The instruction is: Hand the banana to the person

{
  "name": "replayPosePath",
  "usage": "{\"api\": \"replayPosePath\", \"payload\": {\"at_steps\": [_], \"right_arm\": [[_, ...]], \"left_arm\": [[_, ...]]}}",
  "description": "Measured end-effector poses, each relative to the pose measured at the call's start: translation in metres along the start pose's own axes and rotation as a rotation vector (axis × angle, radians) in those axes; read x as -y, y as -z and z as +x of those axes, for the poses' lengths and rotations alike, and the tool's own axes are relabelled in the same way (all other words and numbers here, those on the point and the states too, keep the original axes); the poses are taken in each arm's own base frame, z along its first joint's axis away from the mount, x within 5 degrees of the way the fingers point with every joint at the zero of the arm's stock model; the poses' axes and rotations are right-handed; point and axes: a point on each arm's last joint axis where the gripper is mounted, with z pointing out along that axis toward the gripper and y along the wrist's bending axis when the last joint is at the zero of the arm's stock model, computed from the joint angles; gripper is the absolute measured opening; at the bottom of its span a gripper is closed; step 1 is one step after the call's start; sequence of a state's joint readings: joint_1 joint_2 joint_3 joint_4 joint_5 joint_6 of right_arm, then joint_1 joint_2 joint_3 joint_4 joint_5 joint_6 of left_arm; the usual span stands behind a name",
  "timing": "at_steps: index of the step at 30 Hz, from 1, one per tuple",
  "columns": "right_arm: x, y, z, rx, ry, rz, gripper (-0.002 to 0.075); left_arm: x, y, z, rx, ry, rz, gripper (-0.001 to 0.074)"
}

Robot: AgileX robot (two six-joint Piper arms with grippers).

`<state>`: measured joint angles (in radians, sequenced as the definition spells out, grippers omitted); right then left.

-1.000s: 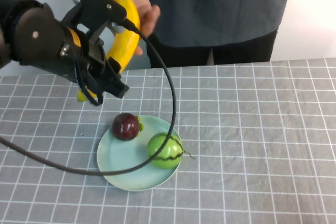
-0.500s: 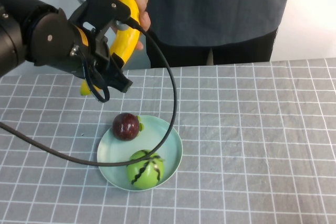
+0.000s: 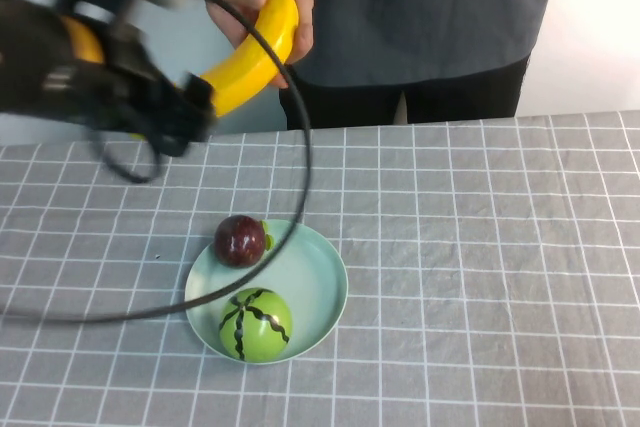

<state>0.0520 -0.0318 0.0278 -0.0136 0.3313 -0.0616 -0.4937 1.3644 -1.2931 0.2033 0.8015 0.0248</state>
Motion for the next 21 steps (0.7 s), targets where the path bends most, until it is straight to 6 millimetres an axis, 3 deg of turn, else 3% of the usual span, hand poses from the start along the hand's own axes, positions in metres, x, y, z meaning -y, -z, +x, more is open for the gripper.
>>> {"api": "replayPosePath", "payload": {"at_steps": [3, 5, 8, 10, 14, 21], "right_arm": [[0.000, 0.000, 0.000, 0.000, 0.000, 0.000, -0.0006], [0.000, 0.000, 0.000, 0.000, 0.000, 0.000, -0.0006], [0.000, 0.000, 0.000, 0.000, 0.000, 0.000, -0.0006], [0.000, 0.000, 0.000, 0.000, 0.000, 0.000, -0.0006], [0.000, 0.000, 0.000, 0.000, 0.000, 0.000, -0.0006], [0.000, 0.000, 0.000, 0.000, 0.000, 0.000, -0.0006]], "left_arm": [[-0.006, 0.050, 0.011, 0.086, 0.053, -0.017, 0.0548], [-0.008, 0.080, 0.026, 0.131, 0.081, -0.025, 0.0416], [-0.009, 0.110, 0.054, 0.178, 0.099, -0.039, 0.0157], [-0.008, 0.126, 0.073, 0.212, 0.111, -0.044, 0.0071], [-0.005, 0.149, 0.115, 0.271, 0.148, -0.050, 0.0011], [0.005, 0.159, 0.177, 0.344, 0.326, -0.029, -0.0001]]}}
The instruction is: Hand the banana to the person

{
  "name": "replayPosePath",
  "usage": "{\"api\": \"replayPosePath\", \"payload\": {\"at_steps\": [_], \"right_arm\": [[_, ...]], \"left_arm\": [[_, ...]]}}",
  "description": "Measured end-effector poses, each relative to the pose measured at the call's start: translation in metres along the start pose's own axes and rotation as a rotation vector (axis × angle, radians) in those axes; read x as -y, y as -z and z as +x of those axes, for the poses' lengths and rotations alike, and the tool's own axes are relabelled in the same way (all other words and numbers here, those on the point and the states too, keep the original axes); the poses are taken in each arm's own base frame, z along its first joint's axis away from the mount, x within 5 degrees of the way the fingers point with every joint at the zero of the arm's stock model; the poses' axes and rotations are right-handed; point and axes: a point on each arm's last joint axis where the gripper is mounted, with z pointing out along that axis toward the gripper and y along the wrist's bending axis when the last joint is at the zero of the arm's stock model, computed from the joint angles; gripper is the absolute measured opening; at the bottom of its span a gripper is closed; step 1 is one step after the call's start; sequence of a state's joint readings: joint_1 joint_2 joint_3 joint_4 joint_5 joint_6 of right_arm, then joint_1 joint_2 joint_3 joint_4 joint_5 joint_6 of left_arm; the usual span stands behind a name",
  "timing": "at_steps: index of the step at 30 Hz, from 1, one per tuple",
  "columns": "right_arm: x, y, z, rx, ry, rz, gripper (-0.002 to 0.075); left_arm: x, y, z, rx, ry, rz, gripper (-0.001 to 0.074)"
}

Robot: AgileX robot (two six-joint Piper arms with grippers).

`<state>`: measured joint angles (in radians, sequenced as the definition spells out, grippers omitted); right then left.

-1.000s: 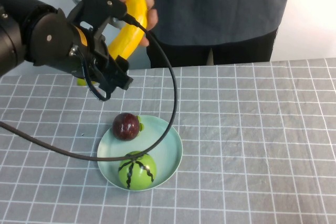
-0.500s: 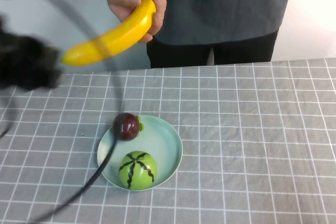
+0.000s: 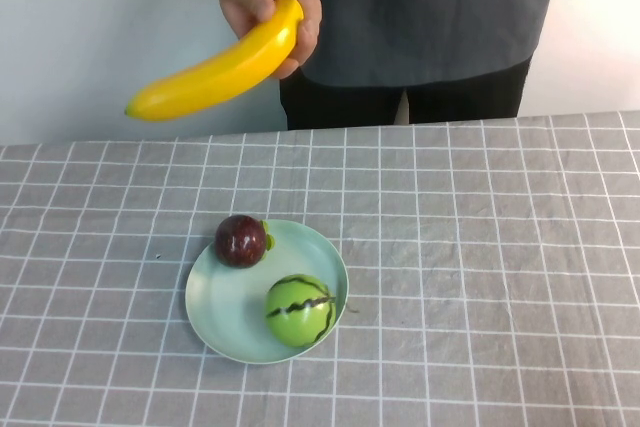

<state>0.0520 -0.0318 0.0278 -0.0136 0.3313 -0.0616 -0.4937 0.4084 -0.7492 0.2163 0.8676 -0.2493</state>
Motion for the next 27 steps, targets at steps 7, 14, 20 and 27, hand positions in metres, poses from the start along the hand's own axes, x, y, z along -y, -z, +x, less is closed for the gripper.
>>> {"api": "replayPosePath", "payload": {"at_steps": [7, 14, 20, 27], "right_arm": [[0.000, 0.000, 0.000, 0.000, 0.000, 0.000, -0.0006], [0.000, 0.000, 0.000, 0.000, 0.000, 0.000, -0.0006], [0.000, 0.000, 0.000, 0.000, 0.000, 0.000, -0.0006], [0.000, 0.000, 0.000, 0.000, 0.000, 0.000, -0.0006]], "left_arm": [[-0.006, 0.005, 0.035, -0.090, 0.054, -0.032, -0.0003], [-0.005, -0.013, 0.051, 0.001, 0.035, -0.018, -0.0003], [0.000, -0.044, 0.084, 0.282, 0.000, 0.011, -0.0004], [-0.008, -0.061, 0.131, 0.375, 0.026, -0.104, -0.0004]]}}
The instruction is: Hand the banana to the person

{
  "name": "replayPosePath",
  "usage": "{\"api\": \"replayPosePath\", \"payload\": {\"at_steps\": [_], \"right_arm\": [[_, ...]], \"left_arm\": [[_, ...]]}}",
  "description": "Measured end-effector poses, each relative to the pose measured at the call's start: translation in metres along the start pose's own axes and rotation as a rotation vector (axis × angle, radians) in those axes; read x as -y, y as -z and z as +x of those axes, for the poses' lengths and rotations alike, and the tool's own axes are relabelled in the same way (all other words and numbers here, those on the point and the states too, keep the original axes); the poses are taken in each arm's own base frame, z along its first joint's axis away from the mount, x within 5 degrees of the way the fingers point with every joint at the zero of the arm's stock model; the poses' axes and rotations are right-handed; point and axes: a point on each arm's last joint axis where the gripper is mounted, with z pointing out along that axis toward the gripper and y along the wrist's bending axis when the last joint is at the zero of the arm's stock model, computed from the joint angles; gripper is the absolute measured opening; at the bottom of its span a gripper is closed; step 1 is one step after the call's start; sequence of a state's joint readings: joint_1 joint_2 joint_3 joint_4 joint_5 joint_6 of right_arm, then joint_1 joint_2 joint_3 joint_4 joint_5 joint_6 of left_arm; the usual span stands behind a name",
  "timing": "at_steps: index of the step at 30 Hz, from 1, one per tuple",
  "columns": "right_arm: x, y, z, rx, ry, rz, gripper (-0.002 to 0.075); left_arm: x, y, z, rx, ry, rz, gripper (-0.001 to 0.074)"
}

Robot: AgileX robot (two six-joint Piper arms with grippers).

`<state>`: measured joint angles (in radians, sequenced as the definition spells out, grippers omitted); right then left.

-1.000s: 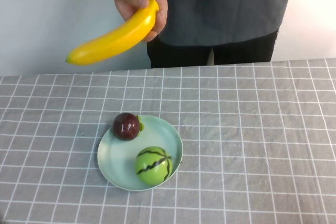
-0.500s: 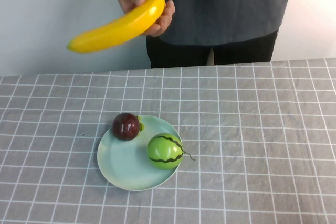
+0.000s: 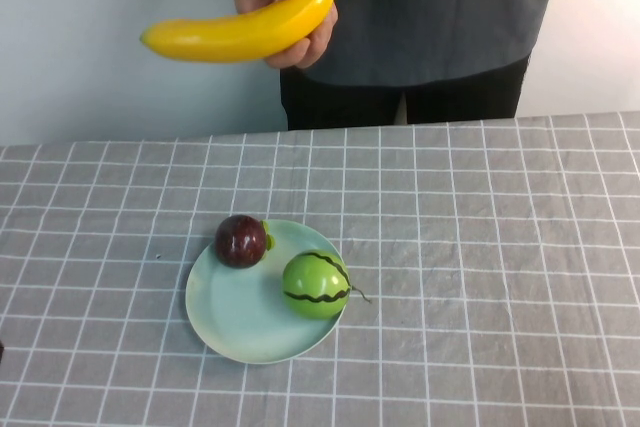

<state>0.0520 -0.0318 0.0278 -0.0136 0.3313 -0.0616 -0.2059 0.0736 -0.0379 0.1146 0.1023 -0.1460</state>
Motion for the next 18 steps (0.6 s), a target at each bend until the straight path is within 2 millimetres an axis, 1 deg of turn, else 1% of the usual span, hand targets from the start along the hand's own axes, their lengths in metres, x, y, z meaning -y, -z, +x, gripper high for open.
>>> {"api": "replayPosePath", "payload": {"at_steps": [2, 6, 10, 15, 18], "right_arm": [[0.000, 0.000, 0.000, 0.000, 0.000, 0.000, -0.0006], [0.000, 0.000, 0.000, 0.000, 0.000, 0.000, -0.0006], [0.000, 0.000, 0.000, 0.000, 0.000, 0.000, -0.0006], [0.000, 0.000, 0.000, 0.000, 0.000, 0.000, -0.0006], [0.000, 0.000, 0.000, 0.000, 0.000, 0.000, -0.0006]], "left_arm": [[-0.002, 0.001, 0.012, -0.006, 0.032, -0.035, -0.0004], [-0.004, 0.003, 0.020, -0.015, 0.072, -0.067, -0.0004], [-0.004, 0.004, 0.026, -0.077, 0.009, -0.066, -0.0004], [-0.004, 0.006, 0.038, -0.216, -0.037, -0.059, -0.0004], [-0.004, 0.006, 0.039, -0.231, -0.047, -0.058, -0.0004]]}}
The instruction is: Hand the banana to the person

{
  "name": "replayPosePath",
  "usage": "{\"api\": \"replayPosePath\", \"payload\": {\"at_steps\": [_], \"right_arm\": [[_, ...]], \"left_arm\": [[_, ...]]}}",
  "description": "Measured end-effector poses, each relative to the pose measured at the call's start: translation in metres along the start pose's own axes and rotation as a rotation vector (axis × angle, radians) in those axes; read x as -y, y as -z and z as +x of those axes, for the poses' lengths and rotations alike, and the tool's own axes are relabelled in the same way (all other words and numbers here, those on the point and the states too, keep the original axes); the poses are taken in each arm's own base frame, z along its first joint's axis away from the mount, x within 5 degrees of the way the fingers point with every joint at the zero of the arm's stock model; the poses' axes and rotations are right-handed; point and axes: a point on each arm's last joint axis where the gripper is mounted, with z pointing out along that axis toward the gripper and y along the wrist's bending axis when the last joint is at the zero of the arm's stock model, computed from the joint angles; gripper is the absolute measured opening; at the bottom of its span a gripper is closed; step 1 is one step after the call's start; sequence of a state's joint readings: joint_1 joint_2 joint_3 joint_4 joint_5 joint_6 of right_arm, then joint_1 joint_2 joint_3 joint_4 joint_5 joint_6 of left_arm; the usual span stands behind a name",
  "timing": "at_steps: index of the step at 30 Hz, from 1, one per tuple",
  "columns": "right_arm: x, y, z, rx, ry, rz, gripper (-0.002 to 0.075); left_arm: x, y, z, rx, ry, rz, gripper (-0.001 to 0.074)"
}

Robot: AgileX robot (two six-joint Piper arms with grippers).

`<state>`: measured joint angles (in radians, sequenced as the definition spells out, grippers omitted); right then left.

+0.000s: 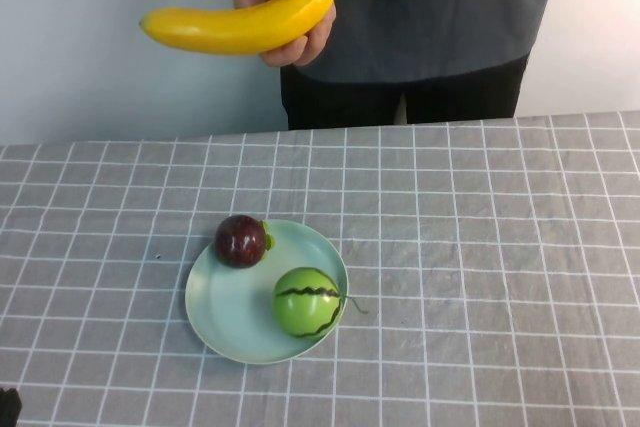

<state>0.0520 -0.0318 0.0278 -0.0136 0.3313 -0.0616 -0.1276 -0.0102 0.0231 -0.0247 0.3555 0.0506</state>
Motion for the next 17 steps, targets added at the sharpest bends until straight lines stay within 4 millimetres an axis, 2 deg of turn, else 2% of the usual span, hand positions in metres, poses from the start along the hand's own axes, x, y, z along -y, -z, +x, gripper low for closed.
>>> {"api": "replayPosePath", "payload": {"at_steps": [17], "right_arm": [[0.0000, 0.0000, 0.0000, 0.000, 0.000, 0.000, -0.0006]], "left_arm": [[0.0000, 0.0001, 0.0005, -0.004, -0.008, 0.000, -0.0004]]}}
